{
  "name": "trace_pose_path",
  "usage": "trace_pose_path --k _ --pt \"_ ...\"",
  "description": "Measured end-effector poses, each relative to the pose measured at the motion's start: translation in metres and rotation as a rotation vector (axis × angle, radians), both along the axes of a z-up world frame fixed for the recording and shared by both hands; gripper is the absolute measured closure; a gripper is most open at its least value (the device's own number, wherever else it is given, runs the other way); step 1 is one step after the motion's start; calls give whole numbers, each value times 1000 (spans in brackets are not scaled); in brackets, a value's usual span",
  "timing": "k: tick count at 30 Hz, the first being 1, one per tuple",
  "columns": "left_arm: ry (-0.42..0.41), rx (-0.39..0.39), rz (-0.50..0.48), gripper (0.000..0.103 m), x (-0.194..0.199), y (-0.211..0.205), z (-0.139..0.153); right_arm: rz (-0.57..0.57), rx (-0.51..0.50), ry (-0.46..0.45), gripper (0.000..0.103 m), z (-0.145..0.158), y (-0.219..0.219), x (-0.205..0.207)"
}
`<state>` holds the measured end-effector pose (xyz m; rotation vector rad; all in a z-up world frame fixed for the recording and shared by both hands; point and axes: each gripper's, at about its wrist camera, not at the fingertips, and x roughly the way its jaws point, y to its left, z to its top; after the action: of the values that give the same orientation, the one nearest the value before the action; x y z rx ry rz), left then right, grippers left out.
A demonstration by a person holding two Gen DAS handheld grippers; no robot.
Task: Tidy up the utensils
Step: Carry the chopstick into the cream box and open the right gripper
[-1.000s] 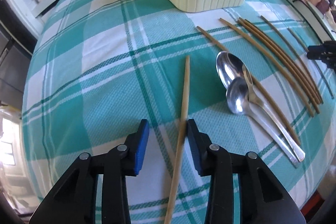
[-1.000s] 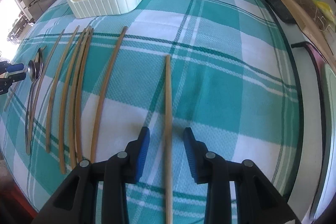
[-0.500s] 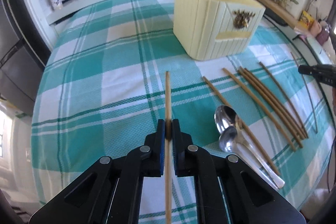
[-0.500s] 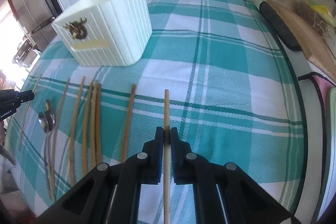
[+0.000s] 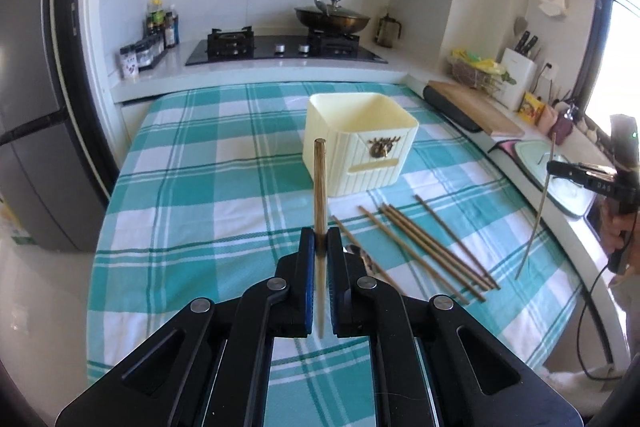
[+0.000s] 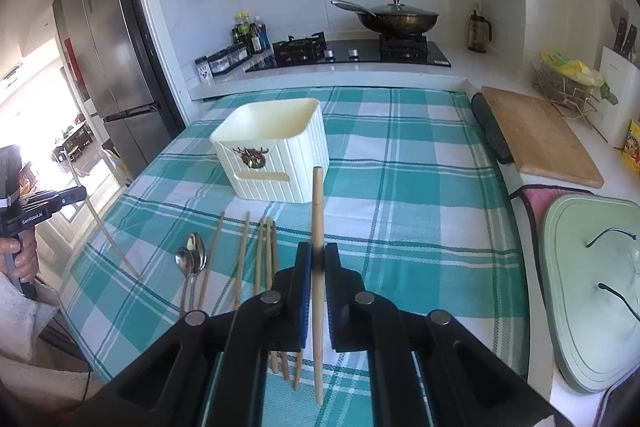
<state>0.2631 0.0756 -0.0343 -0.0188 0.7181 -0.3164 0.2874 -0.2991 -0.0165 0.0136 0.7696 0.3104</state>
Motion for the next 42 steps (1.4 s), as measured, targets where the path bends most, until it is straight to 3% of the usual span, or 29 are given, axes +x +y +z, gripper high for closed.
trace_pose_path --k 9,14,19,23,27,30,35,38,39,42 --pt "-38 -19 -12 99 12 -6 40 25 6 -124 96 39 18 -2" --pt "-136 -58 2 99 35 -12 88 48 11 -184 96 68 34 33" --pt "-202 -159 51 99 84 -26 130 67 39 -301 96 106 61 81" --pt "-283 -133 143 99 125 -45 134 48 61 -433 96 121 85 116" --pt "-199 -132 175 99 174 -60 101 24 69 -510 96 105 104 146" --pt "-87 -107 168 99 206 -69 67 36 28 -446 96 77 118 173" --pt "103 -72 120 99 244 -80 10 55 18 -225 96 23 120 216" --pt "164 -32 104 98 249 -90 -5 45 36 -122 96 0 115 233" --pt "171 -26 104 95 248 -93 -6 40 34 -109 95 -4 114 235" --pt "162 -31 96 66 238 -92 1 27 31 -83 88 -11 112 240"
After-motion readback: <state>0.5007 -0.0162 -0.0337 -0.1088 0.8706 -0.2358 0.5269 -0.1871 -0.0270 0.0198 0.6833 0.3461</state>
